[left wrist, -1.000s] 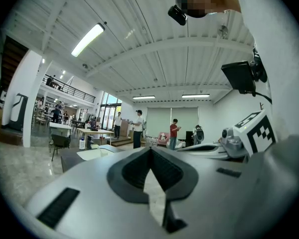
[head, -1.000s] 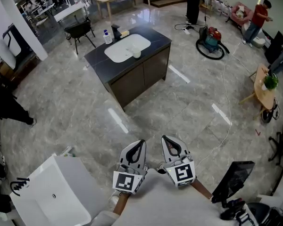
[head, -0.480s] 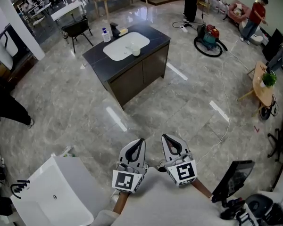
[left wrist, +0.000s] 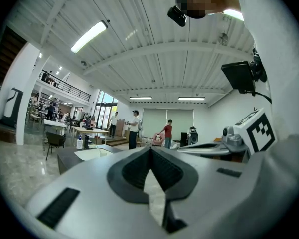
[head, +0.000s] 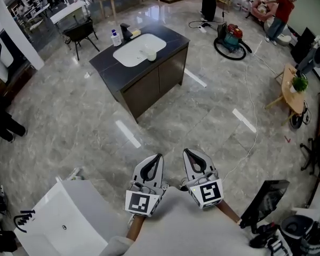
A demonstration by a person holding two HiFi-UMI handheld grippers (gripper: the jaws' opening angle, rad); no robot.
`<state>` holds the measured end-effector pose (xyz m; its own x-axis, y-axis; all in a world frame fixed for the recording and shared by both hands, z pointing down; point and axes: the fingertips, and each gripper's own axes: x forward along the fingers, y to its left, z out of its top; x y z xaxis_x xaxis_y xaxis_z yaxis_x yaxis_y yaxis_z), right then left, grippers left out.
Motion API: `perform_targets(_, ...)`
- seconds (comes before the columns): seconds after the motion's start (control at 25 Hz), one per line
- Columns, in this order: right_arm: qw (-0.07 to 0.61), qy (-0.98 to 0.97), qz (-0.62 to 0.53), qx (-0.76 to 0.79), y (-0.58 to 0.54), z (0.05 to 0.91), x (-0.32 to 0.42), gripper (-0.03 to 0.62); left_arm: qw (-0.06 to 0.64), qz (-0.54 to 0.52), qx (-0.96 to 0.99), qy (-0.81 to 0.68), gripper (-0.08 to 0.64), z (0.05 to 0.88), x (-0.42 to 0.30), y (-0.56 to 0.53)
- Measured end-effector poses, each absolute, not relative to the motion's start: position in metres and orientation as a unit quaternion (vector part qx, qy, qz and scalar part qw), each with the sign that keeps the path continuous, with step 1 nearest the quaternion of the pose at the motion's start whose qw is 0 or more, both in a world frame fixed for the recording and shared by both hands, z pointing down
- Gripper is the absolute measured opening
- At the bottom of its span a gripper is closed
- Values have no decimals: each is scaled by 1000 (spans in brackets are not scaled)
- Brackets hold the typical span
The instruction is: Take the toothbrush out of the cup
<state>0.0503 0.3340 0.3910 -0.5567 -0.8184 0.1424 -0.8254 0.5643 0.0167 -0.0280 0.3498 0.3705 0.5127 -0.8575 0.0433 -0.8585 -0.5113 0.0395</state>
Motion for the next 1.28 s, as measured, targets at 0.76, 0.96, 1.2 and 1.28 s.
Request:
perform_targets(0.76,77,-869,39,487,317,407,43,4,36,7,875,-483,3,377,-45,329)
perform_targets(0.96,62,-876,26,478,301,406,38,5,33,6,870,-492,5,382,-50,314)
perform_targets(1.2,73,-880,41,468,274,419,38,5,38,16,867,-497,5,392,-47,292)
perform_targets(1.28,73,-884,35,461,262,418,35,5,43,20,865,-499,5,395,-49,282)
